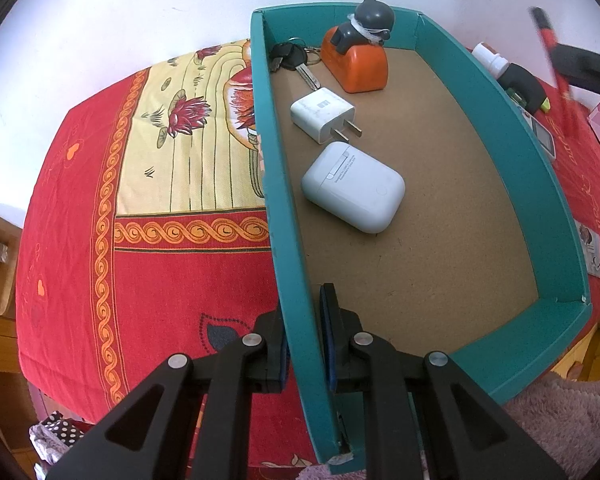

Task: Organize objects
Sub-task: 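Carry the red lighter into the tray beside the figure and release it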

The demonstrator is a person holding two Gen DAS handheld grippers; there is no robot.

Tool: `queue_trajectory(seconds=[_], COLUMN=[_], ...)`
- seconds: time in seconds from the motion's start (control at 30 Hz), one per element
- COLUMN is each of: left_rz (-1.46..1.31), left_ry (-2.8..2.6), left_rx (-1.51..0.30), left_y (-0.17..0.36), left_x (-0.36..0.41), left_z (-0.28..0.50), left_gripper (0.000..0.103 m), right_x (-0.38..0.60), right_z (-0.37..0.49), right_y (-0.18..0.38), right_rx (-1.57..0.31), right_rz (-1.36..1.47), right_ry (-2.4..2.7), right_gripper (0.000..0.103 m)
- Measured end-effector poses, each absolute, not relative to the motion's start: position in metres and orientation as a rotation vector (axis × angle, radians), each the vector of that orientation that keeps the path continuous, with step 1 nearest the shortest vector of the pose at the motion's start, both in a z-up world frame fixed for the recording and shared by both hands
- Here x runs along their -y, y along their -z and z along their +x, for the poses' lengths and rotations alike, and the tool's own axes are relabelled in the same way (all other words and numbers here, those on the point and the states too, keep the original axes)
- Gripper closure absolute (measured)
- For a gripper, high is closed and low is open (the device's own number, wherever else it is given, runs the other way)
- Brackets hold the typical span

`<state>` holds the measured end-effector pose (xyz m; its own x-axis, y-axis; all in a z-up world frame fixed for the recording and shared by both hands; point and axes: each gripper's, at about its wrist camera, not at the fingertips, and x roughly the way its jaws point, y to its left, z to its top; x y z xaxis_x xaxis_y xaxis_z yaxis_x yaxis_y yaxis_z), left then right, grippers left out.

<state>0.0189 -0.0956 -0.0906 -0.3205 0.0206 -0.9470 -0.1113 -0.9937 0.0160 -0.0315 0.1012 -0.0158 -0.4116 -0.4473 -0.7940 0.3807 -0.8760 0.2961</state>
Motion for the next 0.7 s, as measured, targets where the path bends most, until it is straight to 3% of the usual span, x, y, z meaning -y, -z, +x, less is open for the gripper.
queue_trajectory(seconds=[0.2,0.7], left_rz=[-1.780,-1.770], left_ry=[-2.484,-2.482], left_rx=[-0.123,-0.132], left_y=[0.091,0.089], left_x=[0.096,0.097], left_z=[0.019,0.019], left_gripper=[0.091,0.091], right_x=[-0.078,-0.029], right_z=[-0.065,-0.140], right_y=[0.034,0.088], right_rx=[0.173,-0.030], right_rz=[1.386,1.557], right_ry=[2.207,2.212], right_gripper=[0.082,0.082])
